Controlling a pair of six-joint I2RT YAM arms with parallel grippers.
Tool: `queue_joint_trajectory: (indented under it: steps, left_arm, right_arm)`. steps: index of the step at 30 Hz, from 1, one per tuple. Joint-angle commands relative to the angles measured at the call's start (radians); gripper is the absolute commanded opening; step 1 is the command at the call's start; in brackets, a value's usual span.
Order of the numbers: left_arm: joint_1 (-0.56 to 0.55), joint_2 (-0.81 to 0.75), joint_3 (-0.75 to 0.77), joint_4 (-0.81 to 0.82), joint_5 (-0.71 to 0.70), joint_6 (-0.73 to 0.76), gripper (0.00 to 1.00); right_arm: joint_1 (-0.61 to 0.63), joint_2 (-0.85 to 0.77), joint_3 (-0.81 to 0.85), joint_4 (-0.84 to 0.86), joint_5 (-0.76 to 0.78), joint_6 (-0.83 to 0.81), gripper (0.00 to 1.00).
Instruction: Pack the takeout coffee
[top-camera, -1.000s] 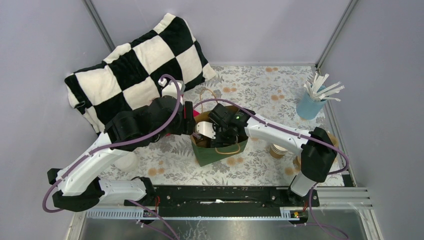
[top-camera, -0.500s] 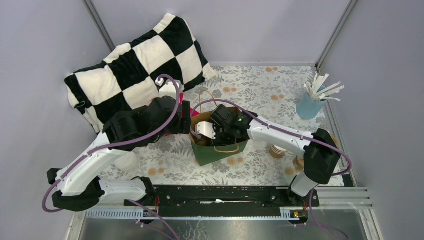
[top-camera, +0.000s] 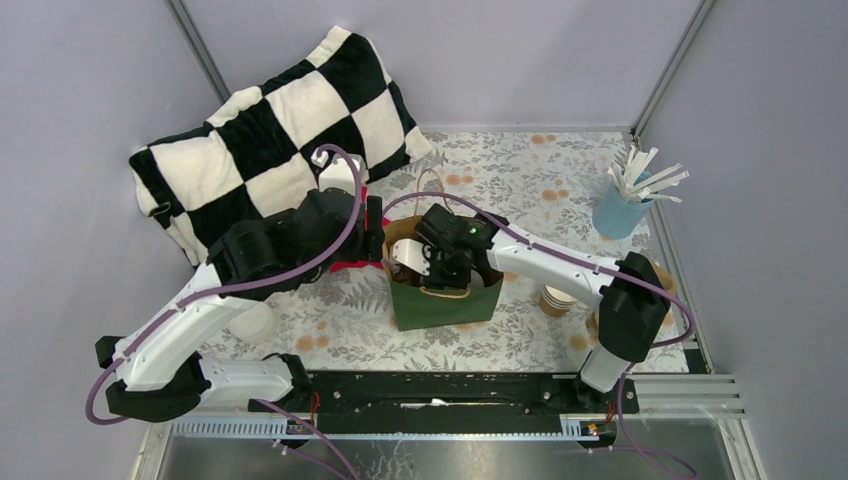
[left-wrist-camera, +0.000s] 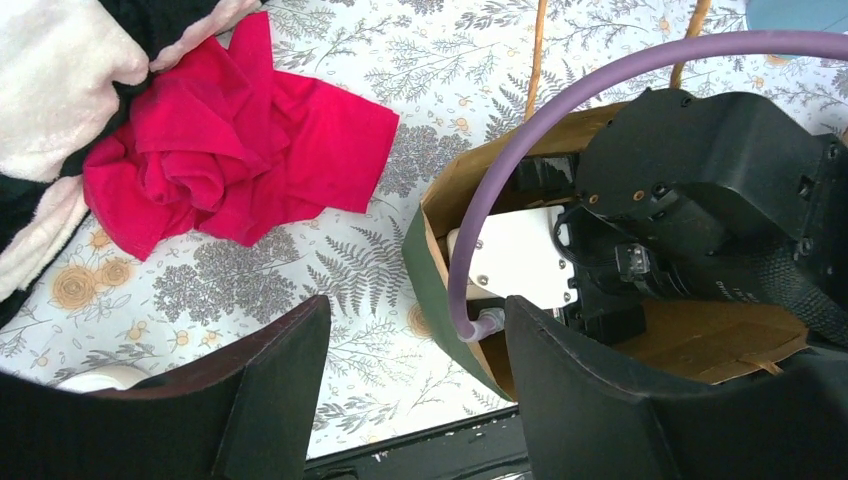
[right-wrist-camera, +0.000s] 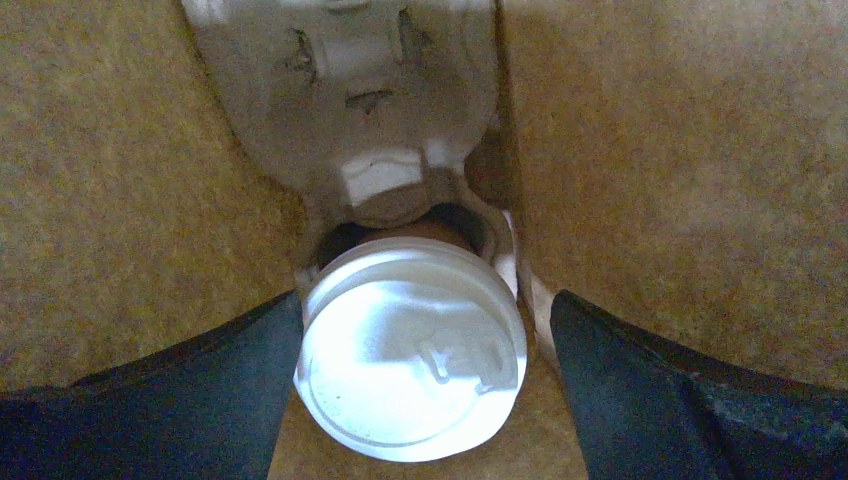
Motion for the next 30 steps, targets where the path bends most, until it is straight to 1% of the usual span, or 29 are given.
queue_joint_trajectory:
  steps: [1,9,14,19,24,30]
  left_arm:
    - [0.004,-0.047,-0.040,0.070,-0.016,-0.007,0.69]
    - [0.004,-0.115,-0.110,0.116,0.000,-0.070,0.70]
    - [0.005,-0.126,-0.117,0.140,0.001,-0.086,0.72]
    - [0.004,-0.119,-0.107,0.141,0.002,-0.080,0.74]
    - [0.004,-0.100,-0.089,0.145,-0.006,-0.057,0.76]
    - [0.005,-0.084,-0.081,0.158,0.000,-0.028,0.82]
  right_arm:
    - [-0.002,-0.061,0.043,-0.075,-0.018,0.030,1.00]
    - [-0.002,-0.092,0.051,-0.084,0.024,0.081,1.00]
    - [-0.003,-0.122,0.056,-0.082,0.035,0.111,1.00]
    - [-0.002,-0.162,0.067,-0.084,0.020,0.136,1.00]
    - [-0.002,-0.196,0.116,-0.111,0.034,0.162,1.00]
    - [-0.002,-0.216,0.168,-0.149,0.044,0.195,1.00]
